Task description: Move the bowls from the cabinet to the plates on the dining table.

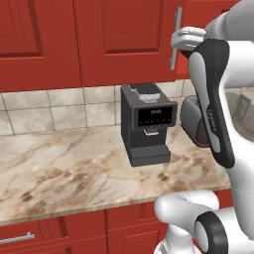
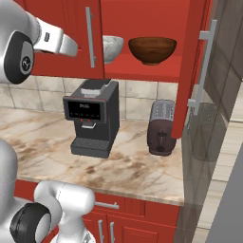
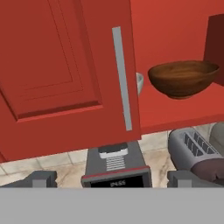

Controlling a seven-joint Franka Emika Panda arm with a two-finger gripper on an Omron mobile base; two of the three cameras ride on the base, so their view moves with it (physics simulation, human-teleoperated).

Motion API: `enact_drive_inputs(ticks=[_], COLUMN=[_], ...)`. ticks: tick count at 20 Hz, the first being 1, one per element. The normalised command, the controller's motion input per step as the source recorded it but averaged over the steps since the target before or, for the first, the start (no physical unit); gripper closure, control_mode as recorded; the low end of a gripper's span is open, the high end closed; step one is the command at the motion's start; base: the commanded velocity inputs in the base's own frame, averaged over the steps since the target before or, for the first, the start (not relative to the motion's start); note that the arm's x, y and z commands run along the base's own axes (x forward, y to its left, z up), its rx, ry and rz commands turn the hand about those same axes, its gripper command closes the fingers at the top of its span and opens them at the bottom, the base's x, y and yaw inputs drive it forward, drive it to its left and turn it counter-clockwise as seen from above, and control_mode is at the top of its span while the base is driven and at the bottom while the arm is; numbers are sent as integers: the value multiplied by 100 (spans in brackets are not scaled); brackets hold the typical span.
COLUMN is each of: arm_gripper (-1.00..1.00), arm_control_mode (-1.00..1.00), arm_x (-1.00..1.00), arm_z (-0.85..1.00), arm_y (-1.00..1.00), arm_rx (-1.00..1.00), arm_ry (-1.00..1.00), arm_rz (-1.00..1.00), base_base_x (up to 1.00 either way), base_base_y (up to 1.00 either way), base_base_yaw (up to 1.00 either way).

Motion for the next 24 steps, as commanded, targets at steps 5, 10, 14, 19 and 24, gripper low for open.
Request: enact_drive_inputs(ticks=[5, 10, 14, 19, 24], arm_gripper=[-100, -100, -100, -100, -100], arm_control_mode=[-100, -100, -100, -100, -100], arm_x=[1, 2, 14, 21, 40], arm_z=[-25, -23, -4, 0, -10], arm_y=[-8, -16, -14, -5, -7], arm_rx=[-2, -1, -5, -6, -7], arm_ry=[1, 1, 0, 2, 4], arm_rz=[0, 0, 0, 0, 0], base_base_x=[0, 0, 0, 0, 0], base_base_y=[0, 0, 0, 0, 0], base_base_yaw=[0, 0, 0, 0, 0])
